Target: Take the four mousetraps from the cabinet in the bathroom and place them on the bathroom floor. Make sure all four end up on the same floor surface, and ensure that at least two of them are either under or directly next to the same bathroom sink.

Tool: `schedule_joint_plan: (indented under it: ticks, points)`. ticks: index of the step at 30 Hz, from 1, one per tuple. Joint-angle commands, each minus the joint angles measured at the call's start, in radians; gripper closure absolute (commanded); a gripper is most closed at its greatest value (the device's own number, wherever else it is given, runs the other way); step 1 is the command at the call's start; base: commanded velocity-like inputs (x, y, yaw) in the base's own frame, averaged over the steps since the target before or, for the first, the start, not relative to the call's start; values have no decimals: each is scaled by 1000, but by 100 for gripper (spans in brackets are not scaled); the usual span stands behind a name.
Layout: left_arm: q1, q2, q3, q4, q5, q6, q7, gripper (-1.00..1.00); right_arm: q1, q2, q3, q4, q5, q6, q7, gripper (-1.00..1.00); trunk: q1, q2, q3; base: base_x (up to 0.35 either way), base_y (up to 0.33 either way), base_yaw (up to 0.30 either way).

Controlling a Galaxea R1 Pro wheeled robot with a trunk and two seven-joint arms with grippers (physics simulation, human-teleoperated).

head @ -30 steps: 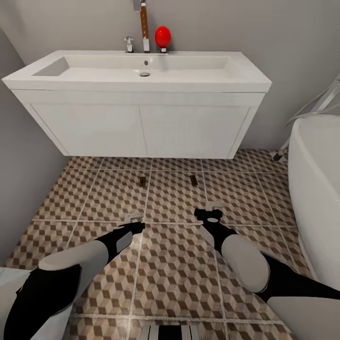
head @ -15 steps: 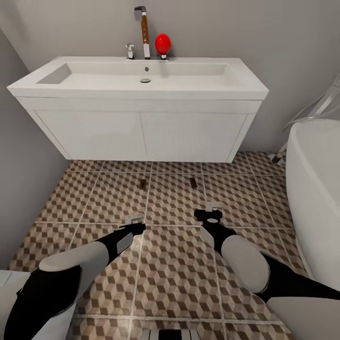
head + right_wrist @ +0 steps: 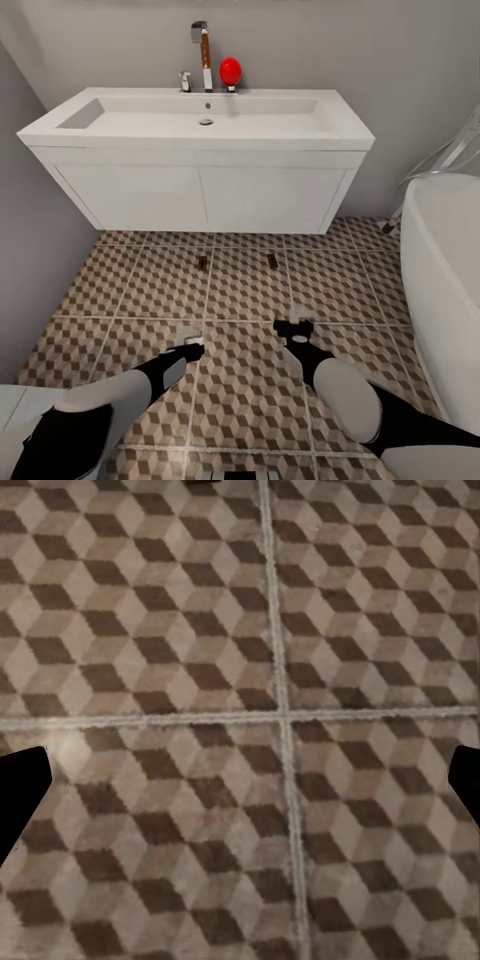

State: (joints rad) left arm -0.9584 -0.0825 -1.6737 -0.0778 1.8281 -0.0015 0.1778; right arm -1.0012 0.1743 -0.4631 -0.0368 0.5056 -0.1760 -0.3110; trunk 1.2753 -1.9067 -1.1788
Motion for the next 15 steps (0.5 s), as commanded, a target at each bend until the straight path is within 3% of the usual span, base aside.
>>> schedule_joint_plan:
  ticks: [1, 6, 9, 15]
  points:
    - [17, 1, -8, 0, 5, 0, 7, -100, 13, 0, -8, 1, 12, -7, -3, -100, -4, 7, 3, 0, 0, 0]
    - [99, 5, -11, 8, 5, -1, 7, -100, 75, 0, -8, 0, 43, -24, -3, -100, -23, 42, 18, 0, 0, 0]
    - [148, 22, -12, 10, 4, -1, 7, -100, 123, 0, -8, 1, 89, -35, -3, -100, -35, 63, 28, 0, 0, 0]
    - [191, 41, -12, 10, 4, -1, 6, -100, 214, 0, -8, 1, 183, -53, -3, -100, -58, 105, 47, 0, 0, 0]
